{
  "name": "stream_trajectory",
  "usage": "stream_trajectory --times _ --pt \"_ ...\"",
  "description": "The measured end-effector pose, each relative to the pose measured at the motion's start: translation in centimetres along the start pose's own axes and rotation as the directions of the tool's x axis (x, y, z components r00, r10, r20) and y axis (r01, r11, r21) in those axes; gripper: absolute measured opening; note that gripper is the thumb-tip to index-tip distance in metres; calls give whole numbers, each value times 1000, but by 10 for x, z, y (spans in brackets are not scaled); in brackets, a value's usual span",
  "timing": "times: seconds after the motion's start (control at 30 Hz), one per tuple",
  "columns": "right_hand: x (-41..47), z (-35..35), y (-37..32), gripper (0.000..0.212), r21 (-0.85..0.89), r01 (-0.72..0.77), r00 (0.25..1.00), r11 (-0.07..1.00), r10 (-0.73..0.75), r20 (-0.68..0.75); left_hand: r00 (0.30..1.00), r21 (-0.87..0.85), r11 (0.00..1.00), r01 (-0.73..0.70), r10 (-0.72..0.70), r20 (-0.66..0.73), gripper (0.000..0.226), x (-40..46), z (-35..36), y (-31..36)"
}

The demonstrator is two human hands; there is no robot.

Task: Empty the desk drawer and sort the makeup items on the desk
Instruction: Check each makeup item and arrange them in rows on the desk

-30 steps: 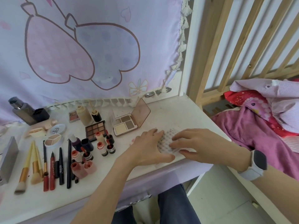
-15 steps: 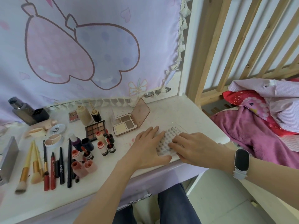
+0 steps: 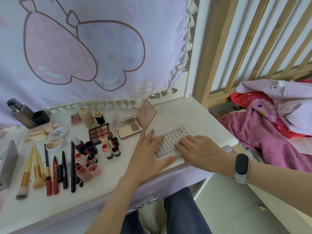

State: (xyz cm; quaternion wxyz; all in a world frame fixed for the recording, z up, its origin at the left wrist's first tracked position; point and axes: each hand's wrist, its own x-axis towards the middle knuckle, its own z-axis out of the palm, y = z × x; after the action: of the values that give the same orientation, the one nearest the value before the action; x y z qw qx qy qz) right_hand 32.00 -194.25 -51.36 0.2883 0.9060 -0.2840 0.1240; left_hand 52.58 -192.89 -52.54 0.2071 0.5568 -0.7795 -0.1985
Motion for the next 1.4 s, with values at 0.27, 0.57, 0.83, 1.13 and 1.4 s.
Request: stream_trajectory --times 0.27,0.57,0.83,1.13,1.4 --pt "-3 8 -1 19 -29 -33 999 999 32 -24 1000 -43 999 5 -5 5 81 0 -2 0" --pt "12 -13 18 22 73 -56 991 996 64 -120 999 -256 966 37 -45 -27 119 -2 -8 6" --pt "15 -20 50 27 169 -305 905 937 340 -254 998 -110 992 57 -61 -30 86 1 -4 2" --pt "25 0 98 26 125 -520 804 845 534 -263 980 177 984 -10 44 -193 53 13 9 9" --pt "84 28 131 13 124 -603 791 788 611 -37 952 305 949 81 16 -304 42 35 19 21"
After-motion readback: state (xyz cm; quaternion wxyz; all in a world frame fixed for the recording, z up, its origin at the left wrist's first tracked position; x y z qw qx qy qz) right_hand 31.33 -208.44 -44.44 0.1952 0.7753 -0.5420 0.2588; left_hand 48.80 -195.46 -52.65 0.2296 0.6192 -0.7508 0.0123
